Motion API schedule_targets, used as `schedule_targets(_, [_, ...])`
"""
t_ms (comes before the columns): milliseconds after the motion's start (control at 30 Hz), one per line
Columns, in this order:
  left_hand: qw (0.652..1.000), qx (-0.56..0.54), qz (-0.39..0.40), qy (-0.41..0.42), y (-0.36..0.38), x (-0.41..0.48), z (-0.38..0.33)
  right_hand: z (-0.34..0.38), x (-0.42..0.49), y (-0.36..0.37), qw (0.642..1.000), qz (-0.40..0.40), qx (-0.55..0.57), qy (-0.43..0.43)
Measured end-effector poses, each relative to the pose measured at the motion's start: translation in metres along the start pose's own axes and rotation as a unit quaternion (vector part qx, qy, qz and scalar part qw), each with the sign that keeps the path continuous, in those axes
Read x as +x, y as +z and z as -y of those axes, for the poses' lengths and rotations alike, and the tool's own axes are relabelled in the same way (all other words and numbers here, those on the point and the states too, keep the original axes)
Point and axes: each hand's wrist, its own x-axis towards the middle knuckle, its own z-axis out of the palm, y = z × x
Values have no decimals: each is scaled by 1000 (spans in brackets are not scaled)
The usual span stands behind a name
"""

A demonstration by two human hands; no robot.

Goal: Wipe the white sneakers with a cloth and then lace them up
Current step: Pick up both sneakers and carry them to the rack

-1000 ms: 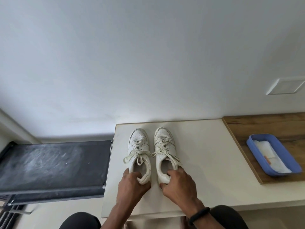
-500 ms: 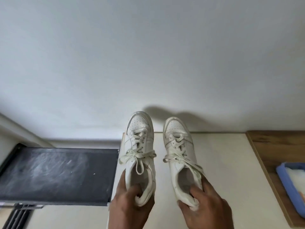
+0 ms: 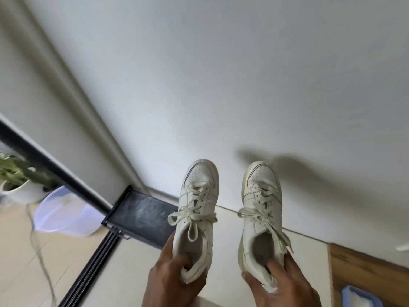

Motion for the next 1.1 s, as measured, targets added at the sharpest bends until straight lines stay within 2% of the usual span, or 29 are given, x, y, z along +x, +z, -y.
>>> schedule_targets(33, [1000, -1, -5, -9, -6, -2, -1, 7, 3, -4, 998, -12, -33, -43])
schedule_targets(100, [999, 18, -37, -6, -16, -9, -1, 21, -1, -5, 998, -24, -17, -60])
schedule_targets(167, [999, 14, -34, -10, -21, -9, 8, 34, 0, -3, 996, -35, -35, -80])
schedule_targets(367, [999, 24, -16, -26, -41, 10, 44, 67, 10, 36, 993, 43, -41, -102])
schedule_targets(533, [999, 8, -16, -32, -70, 44, 111, 111, 32, 94, 990, 27, -71, -117])
schedule_targets(733, [999, 18, 31, -13, -123, 92, 231, 194, 49, 190, 994, -4, -80, -68])
schedule_targets(900, [996, 47, 71, -13, -154, 126, 310, 256, 50, 259, 997, 14, -79, -8])
schedule_targets(1100, [989, 39, 143, -29, -130, 148, 391, 273, 59, 334, 997, 23, -66, 32])
